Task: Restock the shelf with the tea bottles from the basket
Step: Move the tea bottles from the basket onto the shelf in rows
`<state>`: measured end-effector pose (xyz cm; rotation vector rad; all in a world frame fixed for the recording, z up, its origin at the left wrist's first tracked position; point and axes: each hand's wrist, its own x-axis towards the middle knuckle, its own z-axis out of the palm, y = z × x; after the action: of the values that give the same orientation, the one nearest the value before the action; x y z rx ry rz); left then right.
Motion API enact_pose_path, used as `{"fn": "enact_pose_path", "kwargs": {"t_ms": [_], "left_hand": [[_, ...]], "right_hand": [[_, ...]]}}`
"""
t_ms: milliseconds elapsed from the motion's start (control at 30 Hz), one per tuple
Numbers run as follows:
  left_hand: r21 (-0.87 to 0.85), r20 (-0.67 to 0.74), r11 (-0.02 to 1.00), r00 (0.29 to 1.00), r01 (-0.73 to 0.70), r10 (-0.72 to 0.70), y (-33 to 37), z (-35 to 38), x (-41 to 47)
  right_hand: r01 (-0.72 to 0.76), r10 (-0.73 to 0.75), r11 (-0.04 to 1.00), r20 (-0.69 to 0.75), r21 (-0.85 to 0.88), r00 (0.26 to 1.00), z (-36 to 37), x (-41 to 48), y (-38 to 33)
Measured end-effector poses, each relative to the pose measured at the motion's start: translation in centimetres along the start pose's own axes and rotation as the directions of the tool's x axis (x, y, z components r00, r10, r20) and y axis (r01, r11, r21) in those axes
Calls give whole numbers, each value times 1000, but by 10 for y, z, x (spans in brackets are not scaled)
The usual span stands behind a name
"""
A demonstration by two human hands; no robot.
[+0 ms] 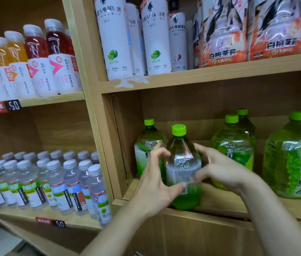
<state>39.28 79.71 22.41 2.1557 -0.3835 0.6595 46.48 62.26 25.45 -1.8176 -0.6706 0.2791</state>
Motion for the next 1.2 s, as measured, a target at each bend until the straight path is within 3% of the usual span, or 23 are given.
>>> {"fn": "enact_pose_path", "kwargs": {"t_ms": [167,233,333,400,467,533,633,800,967,1033,1100,1200], "left_hand": [[233,55,972,998,-25,13,6,-21,7],[323,80,946,997,-25,0,5,-28,5],[442,1,897,1000,-25,28,3,-29,4],[511,-76,860,996,2,42,0,-26,5],[555,-142,831,989,44,42,-4,-27,5],[601,-158,796,987,69,34,-7,-31,5],[651,-155,754,988,93,12,-12,-35,6],[685,-222,701,973,200,-61,-27,-31,20],[686,-259,679,960,263,-111,-38,-20,37],[679,-238,686,962,261,-131,-44,-17,41],[666,-208,701,966,257,-156,-50,-17,40],[740,-137,655,987,155,-79,-56,-22,32]], "right_hand": [[33,-47,966,46,256,998,10,17,5],[15,-15,947,-3,321,1000,17,25,11],[22,25,939,-133,343,991,31,33,12],[55,15,963,-255,264,967,44,40,14],[54,-48,999,-368,4,929,53,49,19],[-22,-91,972,-457,-235,885,58,46,19],[46,-135,978,-447,-204,884,63,30,15],[105,-162,967,-242,-233,957,85,13,16],[73,-139,968,-270,-240,953,85,37,26],[81,-105,992,-290,-97,951,82,48,29],[68,-5,972,-273,224,962,74,59,27],[-55,168,806,-138,590,976,57,80,24]]}}
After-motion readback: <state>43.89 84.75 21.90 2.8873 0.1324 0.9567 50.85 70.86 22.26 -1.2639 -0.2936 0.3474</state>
